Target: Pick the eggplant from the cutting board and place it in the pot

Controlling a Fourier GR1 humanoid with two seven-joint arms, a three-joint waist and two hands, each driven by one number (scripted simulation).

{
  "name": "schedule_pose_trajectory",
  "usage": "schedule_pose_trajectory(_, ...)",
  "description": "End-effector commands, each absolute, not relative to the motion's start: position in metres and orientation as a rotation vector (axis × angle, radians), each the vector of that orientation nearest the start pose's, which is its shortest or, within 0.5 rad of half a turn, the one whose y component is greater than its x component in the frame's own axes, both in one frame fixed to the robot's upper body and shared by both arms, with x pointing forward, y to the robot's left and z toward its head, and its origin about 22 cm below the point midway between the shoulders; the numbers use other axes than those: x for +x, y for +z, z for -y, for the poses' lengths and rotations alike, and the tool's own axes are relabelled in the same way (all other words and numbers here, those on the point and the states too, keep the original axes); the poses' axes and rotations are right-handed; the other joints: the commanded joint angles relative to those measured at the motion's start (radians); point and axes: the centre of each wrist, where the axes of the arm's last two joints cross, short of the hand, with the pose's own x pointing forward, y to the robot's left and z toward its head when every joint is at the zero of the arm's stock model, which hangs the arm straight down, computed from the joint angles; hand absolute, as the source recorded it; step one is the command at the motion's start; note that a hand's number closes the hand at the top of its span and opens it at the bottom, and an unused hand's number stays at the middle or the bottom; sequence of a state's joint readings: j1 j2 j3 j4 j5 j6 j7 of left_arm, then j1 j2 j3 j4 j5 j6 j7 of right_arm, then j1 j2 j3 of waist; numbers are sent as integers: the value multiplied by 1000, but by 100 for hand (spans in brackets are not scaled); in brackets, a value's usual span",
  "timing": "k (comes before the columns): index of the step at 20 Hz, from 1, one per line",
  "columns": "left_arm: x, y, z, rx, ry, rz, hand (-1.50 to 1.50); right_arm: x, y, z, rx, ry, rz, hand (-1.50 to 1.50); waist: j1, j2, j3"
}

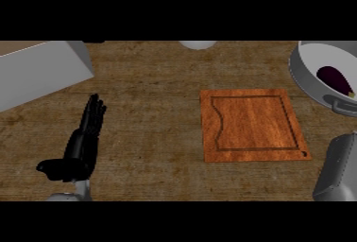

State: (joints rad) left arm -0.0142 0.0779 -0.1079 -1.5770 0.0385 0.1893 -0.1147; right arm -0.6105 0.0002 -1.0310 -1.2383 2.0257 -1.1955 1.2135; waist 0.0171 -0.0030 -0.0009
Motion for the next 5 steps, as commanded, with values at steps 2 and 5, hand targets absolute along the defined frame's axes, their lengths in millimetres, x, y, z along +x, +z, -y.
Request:
schedule_pose_trajectory(2, 245, 3, -215, 87, 14, 1697, 0, 302, 54, 374, -2013, -1337, 663, -150, 4, -2, 0)
schedule_pose_trajectory(5, 249, 8, -219, 96, 34, 1688, 0, 276, 50, 385, -2045, -1368, 619, -150, -6, -3, 0)
